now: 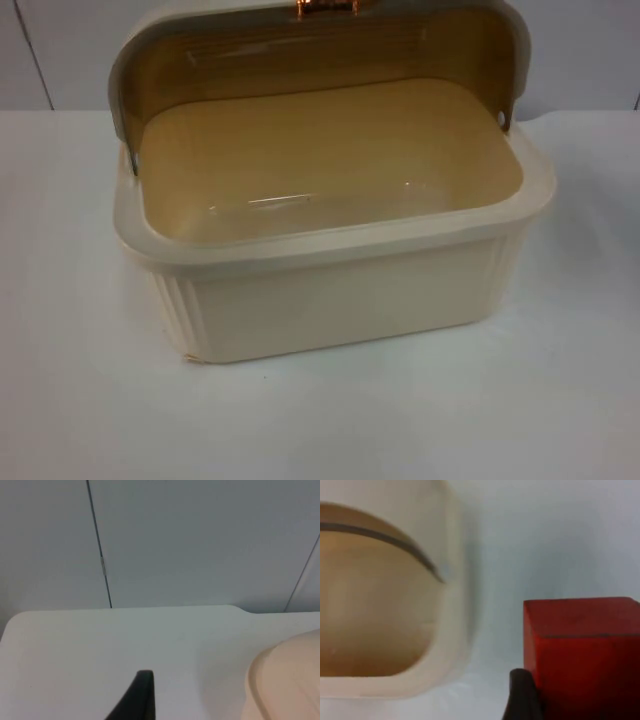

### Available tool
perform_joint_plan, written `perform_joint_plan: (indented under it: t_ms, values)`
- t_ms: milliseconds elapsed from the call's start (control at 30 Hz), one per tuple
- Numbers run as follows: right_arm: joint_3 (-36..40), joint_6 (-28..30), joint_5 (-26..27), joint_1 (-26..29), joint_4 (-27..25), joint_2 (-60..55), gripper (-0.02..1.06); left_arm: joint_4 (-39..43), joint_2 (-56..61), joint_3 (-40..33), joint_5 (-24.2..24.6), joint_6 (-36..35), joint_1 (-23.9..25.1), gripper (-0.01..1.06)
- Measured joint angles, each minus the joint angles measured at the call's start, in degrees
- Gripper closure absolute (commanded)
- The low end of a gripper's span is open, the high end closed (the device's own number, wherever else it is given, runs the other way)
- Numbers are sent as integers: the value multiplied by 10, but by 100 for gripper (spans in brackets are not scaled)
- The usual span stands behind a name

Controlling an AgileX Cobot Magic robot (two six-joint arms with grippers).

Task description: Open the box lid with the left hand, place the block into the box with the right hand, then close the box lid with the left hand.

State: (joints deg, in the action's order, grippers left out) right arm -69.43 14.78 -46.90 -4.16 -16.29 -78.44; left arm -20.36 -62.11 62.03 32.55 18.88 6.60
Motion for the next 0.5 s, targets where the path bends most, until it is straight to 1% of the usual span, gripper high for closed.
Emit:
perform_joint_plan:
  t_ms: [67, 100, 133, 267, 300, 433, 500]
  values:
    - [-10, 21, -1, -30, -17, 4, 105, 0, 0, 0, 0, 0, 0, 0]
    - [-10, 21, -1, -30, -17, 4, 105, 0, 0, 0, 0, 0, 0, 0]
    - [-13, 28, 2, -50, -21, 5, 105, 0, 0, 0, 0, 0, 0, 0]
    - [-13, 37, 38, -135, -26, 5, 105, 0, 0, 0, 0, 0, 0, 0]
    - [-13, 37, 38, -135, -26, 5, 105, 0, 0, 0, 0, 0, 0, 0]
    - [-13, 37, 85, -203, -28, -5, 105, 0, 0, 0, 0, 0, 0, 0]
    - [-13, 37, 91, -212, -26, -12, 105, 0, 0, 0, 0, 0, 0, 0]
